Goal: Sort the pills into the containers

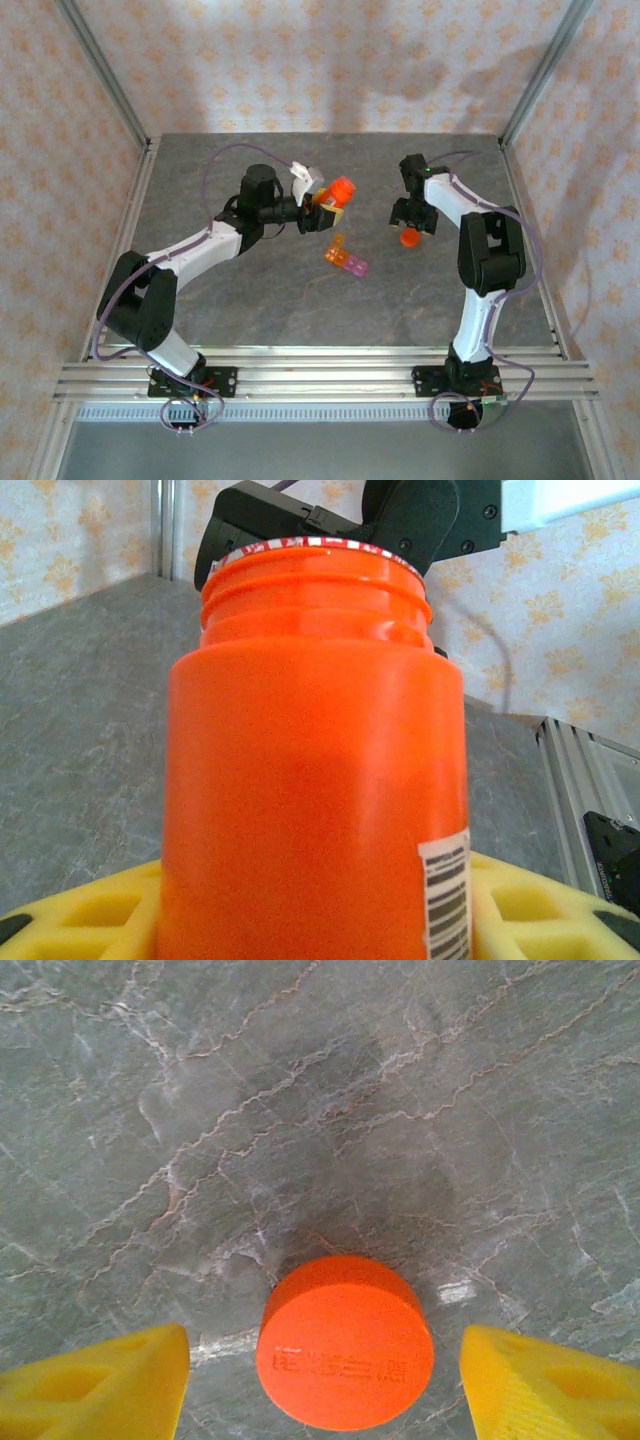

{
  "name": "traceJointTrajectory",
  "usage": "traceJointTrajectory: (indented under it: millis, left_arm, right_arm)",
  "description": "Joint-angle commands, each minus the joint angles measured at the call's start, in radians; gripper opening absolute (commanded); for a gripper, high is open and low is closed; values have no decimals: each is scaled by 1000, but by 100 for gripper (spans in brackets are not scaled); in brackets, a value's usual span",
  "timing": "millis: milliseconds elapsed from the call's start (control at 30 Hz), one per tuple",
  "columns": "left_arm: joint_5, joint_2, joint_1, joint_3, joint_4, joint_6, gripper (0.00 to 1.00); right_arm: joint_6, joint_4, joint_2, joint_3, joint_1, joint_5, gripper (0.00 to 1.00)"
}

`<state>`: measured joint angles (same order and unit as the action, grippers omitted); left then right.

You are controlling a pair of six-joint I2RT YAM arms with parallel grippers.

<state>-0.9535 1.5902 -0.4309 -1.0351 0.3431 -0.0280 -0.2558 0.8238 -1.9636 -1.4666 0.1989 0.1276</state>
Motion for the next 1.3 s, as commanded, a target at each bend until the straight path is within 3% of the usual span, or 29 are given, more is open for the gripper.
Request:
traceJointTrajectory:
  millis: [0,333,533,800,933,1267]
  left_arm:
    - [-1,-15,6,-33,8,-20,0]
    - [-4,-5,6,-43,-2,-23,0]
    - [-5,-5,8,-44,-9,-26,0]
    - [-6,-9,8,-41,-8,-25,0]
    - [-7,-9,7,-40,-9,-24,0]
    - [-1,-7,7,-41,-18,-29,0]
  right_arm:
    - [8,-18,-19,16,-13,-10,68]
    - [-3,-63,-42,55,-20,39,64]
    - [-9,-77,-38,75,-20,56,55]
    - [-14,-89,-31,94,-19,68,55]
    - [-13,-90,-35,97,-20,80,60]
    - [-15,-92,2,113,-19,101,39]
